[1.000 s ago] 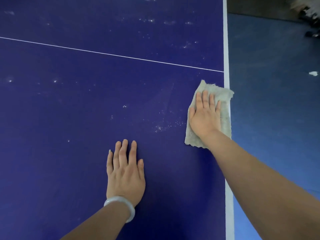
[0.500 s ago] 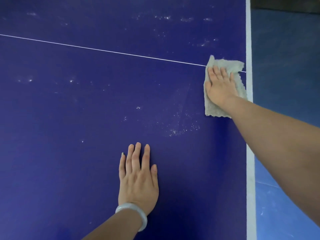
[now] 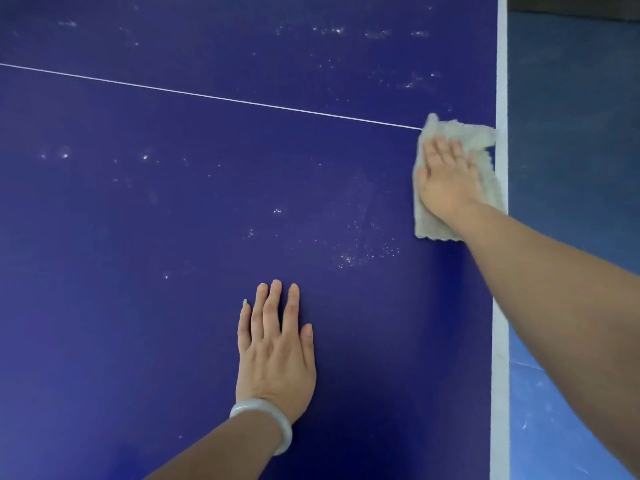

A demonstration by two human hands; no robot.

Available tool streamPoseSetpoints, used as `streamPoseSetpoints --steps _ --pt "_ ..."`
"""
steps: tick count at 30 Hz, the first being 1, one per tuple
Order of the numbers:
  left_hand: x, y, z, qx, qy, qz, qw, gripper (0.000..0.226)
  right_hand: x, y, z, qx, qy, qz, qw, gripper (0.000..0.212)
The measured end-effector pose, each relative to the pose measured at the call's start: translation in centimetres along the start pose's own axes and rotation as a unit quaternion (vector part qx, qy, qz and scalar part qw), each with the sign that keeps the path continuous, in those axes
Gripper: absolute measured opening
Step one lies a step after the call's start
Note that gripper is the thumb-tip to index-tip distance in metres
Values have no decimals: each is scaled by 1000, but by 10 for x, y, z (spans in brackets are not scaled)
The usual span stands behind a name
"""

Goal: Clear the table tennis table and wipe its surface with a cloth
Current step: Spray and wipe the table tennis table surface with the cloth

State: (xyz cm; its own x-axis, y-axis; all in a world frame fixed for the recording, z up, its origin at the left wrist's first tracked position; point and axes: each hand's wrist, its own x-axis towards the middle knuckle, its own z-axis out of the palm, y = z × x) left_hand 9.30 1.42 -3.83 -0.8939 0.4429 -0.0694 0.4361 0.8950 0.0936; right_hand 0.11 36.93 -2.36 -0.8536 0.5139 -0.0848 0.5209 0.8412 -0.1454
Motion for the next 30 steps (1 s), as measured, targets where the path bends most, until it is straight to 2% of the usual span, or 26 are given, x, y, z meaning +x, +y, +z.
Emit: streamPoseSetpoints --steps 2,4,6,7,9,11,14,16,19,21,23,26,28,30 --pt "0 1 0 1 -2 0 1000 58 -2 -34 4 7 -9 -71 997 55" --pt "0 0 0 3 -2 -1 1000 59 -18 -54 7 -6 -26 -182 983 54" --pt "-1 0 0 6 -1 -2 1000 58 -41 -48 7 -8 -45 -266 963 52" --pt "-1 0 0 6 -1 -3 1000 58 -46 -35 6 -2 -45 -282 958 52" --pt "0 0 1 2 2 -3 1000 57 -49 -4 3 -1 -30 -237 971 52" --pt "0 1 1 -4 8 -2 1000 56 -47 21 2 -9 -4 -130 991 53" --pt "0 0 1 -1 7 -2 1000 57 -50 6 8 -3 13 -7 1000 56" --pt "0 0 0 5 5 -1 1000 58 -59 -26 13 -1 18 -12 1000 57" --pt "0 1 -1 5 8 -1 1000 58 -85 -56 20 -12 1 -135 991 56" --pt "0 1 -1 8 11 -1 1000 57 -95 -47 19 -15 -12 -176 984 55" --pt "0 1 0 6 15 -1 1000 57 -98 -25 18 -15 4 -142 990 55" --pt "0 1 1 2 11 -4 1000 58 -106 0 18 4 17 5 1000 57" --pt "0 1 2 1 10 -4 1000 58 -114 -9 21 0 27 74 997 59" --pt "0 1 2 3 11 -3 1000 58 -120 -32 24 -7 30 90 995 59"
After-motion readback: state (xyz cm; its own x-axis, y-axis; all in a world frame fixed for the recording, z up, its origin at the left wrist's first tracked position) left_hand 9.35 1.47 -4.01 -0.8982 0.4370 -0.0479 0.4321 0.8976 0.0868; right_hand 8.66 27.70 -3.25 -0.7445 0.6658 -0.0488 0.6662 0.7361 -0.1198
